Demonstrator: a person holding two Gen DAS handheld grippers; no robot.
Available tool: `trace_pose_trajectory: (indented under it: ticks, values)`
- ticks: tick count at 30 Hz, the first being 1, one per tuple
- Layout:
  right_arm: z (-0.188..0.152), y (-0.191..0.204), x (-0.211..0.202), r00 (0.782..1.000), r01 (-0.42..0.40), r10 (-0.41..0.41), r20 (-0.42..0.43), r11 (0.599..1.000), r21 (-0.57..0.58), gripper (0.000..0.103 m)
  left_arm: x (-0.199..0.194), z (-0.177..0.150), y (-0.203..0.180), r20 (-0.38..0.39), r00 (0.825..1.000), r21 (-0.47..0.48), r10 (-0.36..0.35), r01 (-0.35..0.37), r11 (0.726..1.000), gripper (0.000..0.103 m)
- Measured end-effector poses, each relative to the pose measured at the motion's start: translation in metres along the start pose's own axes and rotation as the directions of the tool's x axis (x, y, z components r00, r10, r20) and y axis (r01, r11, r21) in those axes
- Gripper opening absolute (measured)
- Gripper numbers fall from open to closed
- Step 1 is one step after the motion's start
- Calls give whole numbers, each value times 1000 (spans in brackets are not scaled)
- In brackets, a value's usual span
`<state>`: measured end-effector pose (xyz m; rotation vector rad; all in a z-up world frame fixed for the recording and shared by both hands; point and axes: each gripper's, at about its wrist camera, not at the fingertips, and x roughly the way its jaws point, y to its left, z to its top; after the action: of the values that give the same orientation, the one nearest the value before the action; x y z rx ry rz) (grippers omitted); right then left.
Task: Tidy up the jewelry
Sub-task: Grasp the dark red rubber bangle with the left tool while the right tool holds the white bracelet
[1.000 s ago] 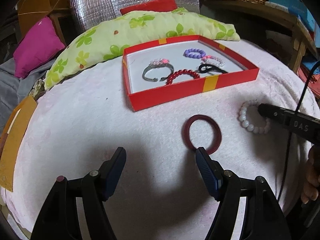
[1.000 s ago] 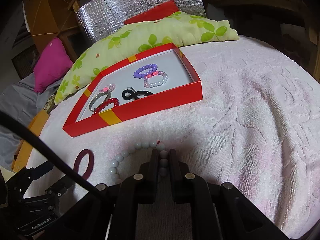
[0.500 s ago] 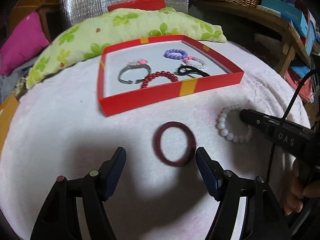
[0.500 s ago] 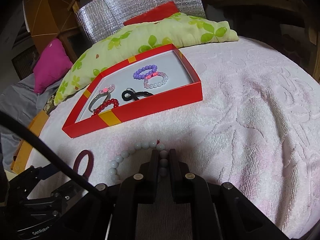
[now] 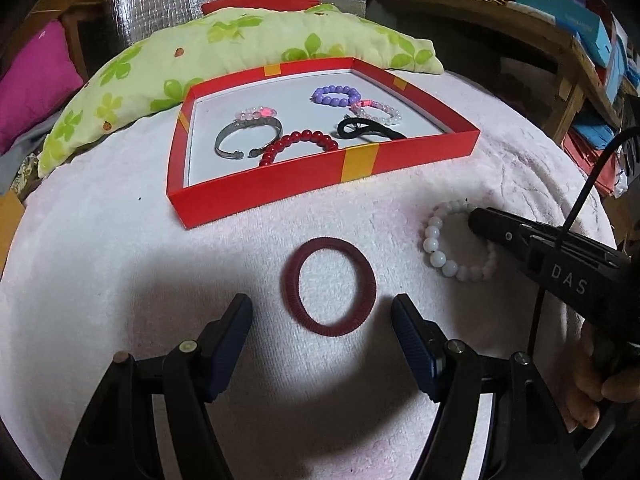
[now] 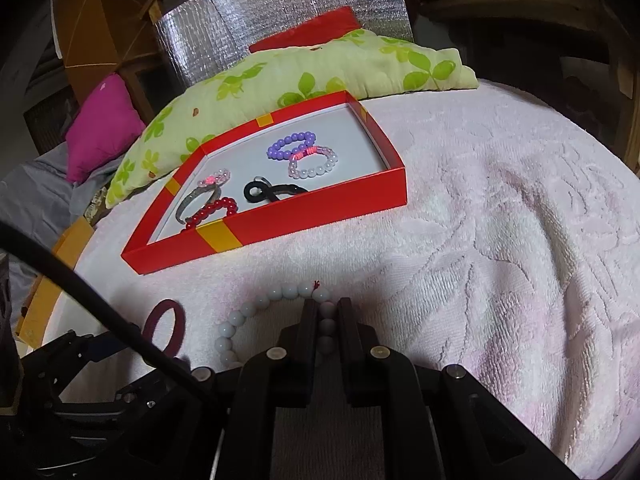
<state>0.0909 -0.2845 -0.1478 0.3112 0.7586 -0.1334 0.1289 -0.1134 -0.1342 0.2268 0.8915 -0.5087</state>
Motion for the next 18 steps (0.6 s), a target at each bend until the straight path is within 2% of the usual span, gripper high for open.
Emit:
trace_pose_trajectory:
  ticks: [2,4,7,11,15,18]
  values:
    - [0,0,0,1000,2,-2,2,1000,-2,13,-1,0,1,2,1000,-6,3,-3,1000,69]
    - [-1,0,0,1000,3,-3,3,1000,-3,13,-2,1,3,9,1000,-11,9,-9,1000,55]
    - [-1,1,0,1000,3,-3,4,1000,-4,13,-4,1,5,21,1000,-12,21,-20,1000,44]
    - [0,1,0,1000,7,-7,8,1000,-11,13,-6,1,3,31,999,-2,19,-18,1000,36]
    - [-1,2,0,1000,9,-9,10,1000,-15,13,-8,0,-2,40,999,29,7,-9,1000,25]
    - [-1,1,0,1000,9,-9,10,1000,-15,13,-7,-1,-2,40,999,27,1,-2,1000,24]
